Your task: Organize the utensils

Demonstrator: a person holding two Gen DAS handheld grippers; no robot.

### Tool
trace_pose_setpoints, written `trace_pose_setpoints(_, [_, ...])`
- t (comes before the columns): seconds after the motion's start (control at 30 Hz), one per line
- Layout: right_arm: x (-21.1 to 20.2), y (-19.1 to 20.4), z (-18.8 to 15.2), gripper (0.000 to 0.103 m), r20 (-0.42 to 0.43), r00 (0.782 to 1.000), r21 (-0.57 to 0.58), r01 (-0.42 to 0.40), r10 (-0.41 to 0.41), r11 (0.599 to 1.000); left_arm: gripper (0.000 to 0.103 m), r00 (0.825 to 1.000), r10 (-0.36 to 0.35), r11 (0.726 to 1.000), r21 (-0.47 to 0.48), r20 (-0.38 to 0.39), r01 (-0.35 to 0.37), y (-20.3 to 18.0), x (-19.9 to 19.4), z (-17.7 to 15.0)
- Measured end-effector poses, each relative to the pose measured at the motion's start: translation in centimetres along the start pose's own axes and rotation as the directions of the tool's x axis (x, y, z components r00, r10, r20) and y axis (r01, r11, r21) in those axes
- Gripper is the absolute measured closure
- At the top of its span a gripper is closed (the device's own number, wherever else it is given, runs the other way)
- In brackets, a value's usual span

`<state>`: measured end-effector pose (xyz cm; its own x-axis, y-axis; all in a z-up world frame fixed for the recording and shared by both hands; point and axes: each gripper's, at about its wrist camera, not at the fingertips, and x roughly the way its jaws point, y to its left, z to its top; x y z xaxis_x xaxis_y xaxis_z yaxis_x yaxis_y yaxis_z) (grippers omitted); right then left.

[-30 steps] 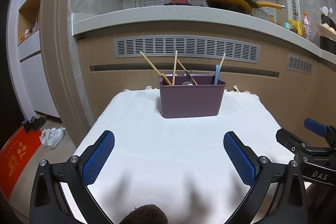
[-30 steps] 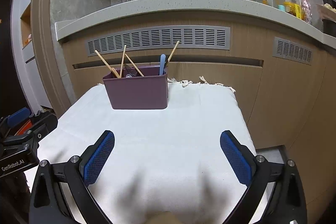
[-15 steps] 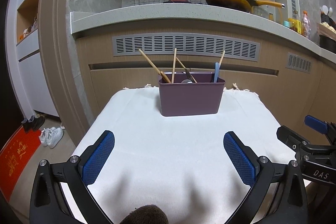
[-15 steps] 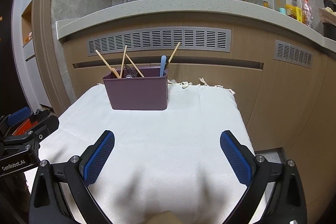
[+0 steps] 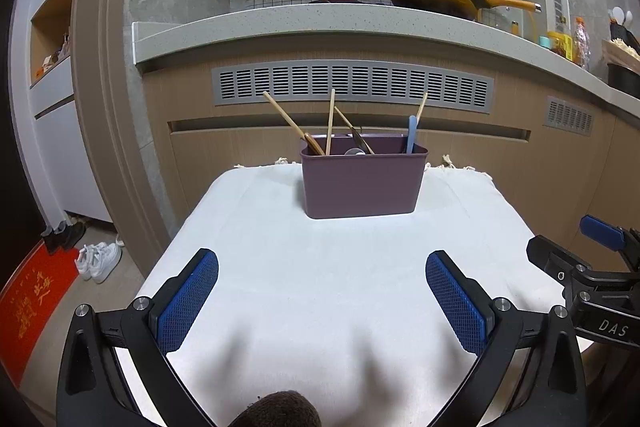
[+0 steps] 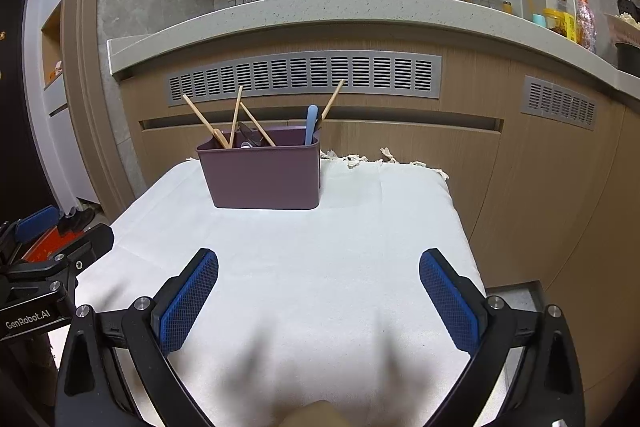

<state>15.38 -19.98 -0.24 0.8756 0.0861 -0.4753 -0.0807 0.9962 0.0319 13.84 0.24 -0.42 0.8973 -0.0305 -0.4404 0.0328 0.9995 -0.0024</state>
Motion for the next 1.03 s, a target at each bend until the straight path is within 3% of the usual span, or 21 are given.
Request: trace_pose_setpoints(1.03, [-0.31,0.38,-0.18,0.002,0.012,1.000,0.004,0.002,-0.002,1.000,0.000,1.000,0.003,1.000,0.015,0.013,-0.003,0.12,-0.37,-0.03])
